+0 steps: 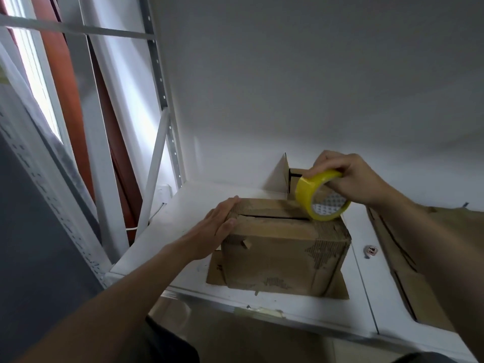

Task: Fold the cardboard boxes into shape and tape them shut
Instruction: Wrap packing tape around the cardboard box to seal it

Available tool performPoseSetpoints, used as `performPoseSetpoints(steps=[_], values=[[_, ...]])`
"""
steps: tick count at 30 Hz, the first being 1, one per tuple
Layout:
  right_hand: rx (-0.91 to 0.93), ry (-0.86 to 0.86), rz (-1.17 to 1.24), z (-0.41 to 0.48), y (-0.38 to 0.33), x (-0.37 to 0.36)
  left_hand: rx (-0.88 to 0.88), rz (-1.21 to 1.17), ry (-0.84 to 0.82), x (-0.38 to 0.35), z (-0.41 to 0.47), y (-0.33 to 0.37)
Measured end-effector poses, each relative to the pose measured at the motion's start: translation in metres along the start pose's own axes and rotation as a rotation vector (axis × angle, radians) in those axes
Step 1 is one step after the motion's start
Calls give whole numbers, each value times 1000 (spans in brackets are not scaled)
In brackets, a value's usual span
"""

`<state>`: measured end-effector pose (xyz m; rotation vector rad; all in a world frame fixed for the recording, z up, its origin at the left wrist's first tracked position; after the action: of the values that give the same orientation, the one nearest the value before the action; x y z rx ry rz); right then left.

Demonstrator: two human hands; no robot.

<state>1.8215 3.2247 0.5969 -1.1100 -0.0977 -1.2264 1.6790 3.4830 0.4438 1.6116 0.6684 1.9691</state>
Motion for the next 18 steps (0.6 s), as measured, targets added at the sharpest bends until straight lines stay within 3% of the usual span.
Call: performPoseSetpoints(steps=[6,11,14,18], values=[[-98,249,56,-2,-11,6,-24,-28,22,1,4,11],[-88,283,126,8,-29,0,34,6,182,21,11,16],[-85,280,151,14,-37,-6,-44,84,327,36,12,38],[-48,279,180,23,-53,-12,-71,-16,435,45,17,77]])
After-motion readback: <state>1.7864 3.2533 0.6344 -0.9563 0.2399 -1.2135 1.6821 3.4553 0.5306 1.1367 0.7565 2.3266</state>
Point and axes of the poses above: each hand's wrist, its own z-axis towards the middle knuckle, its own x-axis out of the back of the hand, y = z × x, the point moved 5 cm from there along z, towards the middle knuckle, and after that the axes turned 2 degrees about y, right-handed, at the moved point
